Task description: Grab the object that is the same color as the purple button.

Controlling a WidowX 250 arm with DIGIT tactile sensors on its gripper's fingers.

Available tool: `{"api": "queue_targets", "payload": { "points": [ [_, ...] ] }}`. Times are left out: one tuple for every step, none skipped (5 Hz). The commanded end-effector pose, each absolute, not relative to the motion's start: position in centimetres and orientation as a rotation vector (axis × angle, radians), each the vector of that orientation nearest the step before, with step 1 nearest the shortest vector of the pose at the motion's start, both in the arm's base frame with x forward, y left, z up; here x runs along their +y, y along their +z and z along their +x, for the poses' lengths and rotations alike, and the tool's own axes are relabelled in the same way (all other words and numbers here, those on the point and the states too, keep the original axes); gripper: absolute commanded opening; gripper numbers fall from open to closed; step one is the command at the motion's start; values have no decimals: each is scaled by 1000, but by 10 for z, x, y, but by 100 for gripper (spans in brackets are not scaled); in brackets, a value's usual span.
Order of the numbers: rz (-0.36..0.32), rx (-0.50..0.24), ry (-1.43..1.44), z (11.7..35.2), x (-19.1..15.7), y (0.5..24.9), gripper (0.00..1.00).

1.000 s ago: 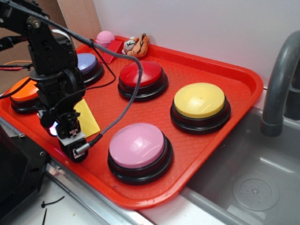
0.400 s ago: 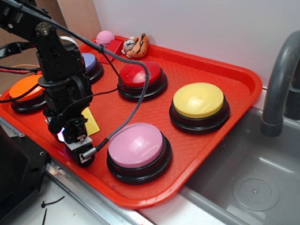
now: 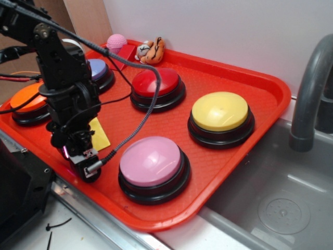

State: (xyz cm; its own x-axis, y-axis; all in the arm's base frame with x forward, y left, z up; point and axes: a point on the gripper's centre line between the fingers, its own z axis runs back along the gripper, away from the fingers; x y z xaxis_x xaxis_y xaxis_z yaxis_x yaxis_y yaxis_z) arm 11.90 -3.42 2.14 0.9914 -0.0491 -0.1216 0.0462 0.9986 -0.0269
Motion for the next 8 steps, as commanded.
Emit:
{"api": "queue_targets", "payload": {
  "points": [
    [-18,103,-25,119,-24,26,0],
    [-17,103,-29,119,-25,26,0],
    [-18,103,-45,121,-26,37,0],
    [60,67,-53,133,-21,87,0],
    [71,39,8,142,-8,138,0],
    [24,79,51,143,12,187,0],
    [38,-1,110,141,21,223,0],
    [78,-60,90,144,21,232,0]
  ]
}}
